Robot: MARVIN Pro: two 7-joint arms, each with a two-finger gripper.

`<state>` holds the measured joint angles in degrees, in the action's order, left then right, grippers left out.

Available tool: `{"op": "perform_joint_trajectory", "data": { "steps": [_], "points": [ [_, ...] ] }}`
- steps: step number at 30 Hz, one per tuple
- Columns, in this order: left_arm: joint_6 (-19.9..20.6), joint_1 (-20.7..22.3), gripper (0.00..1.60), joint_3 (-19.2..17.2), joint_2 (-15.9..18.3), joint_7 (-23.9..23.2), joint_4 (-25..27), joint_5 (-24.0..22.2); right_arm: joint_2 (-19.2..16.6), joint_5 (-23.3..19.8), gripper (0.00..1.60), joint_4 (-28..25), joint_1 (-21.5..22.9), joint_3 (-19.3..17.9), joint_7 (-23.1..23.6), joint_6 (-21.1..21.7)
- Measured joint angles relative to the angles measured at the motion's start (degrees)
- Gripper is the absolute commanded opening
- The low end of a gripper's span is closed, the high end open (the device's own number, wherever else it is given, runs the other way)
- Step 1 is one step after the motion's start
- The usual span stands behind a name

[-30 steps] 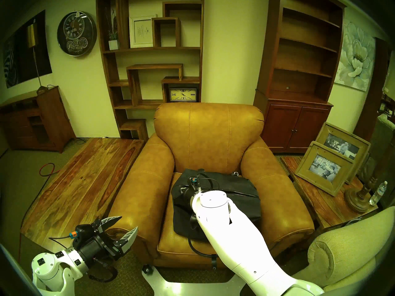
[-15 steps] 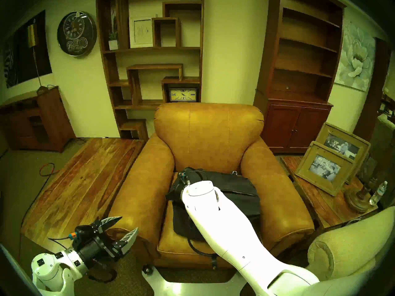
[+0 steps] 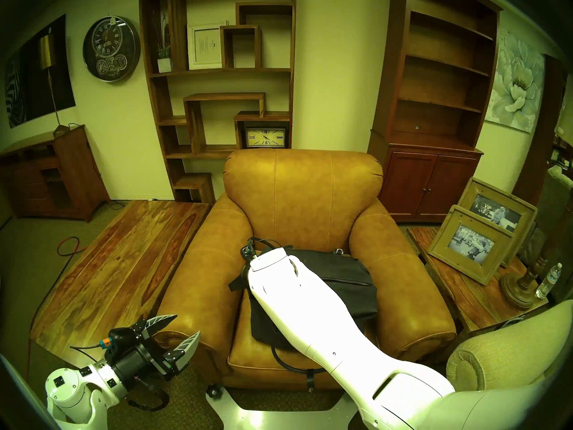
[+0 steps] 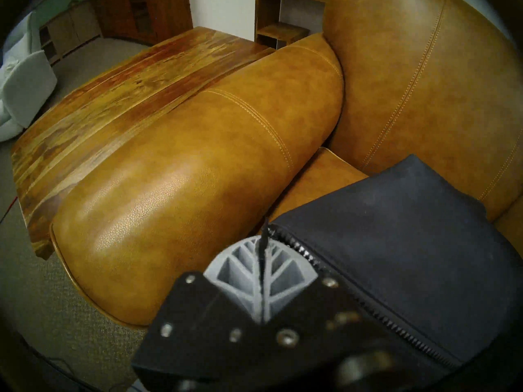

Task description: Open a bag with a zipper

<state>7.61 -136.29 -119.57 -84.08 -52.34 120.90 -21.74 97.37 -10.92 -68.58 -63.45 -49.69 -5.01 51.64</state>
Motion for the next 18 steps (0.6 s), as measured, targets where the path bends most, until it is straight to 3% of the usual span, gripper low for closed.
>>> {"op": "perform_joint_trajectory", "data": {
  "steps": [9,18],
  "points": [
    [-0.11,0.10,1.60,-0.05,-0.07,-0.18,-0.09,0.02,2.73,0.79,0.00,7.44,5.45,2.15,1.48,3.39],
    [-0.17,0.22,1.60,-0.09,-0.15,-0.34,-0.19,0.05,4.99,1.20,0.00,14.38,10.23,4.40,3.17,3.69]
  ]
}}
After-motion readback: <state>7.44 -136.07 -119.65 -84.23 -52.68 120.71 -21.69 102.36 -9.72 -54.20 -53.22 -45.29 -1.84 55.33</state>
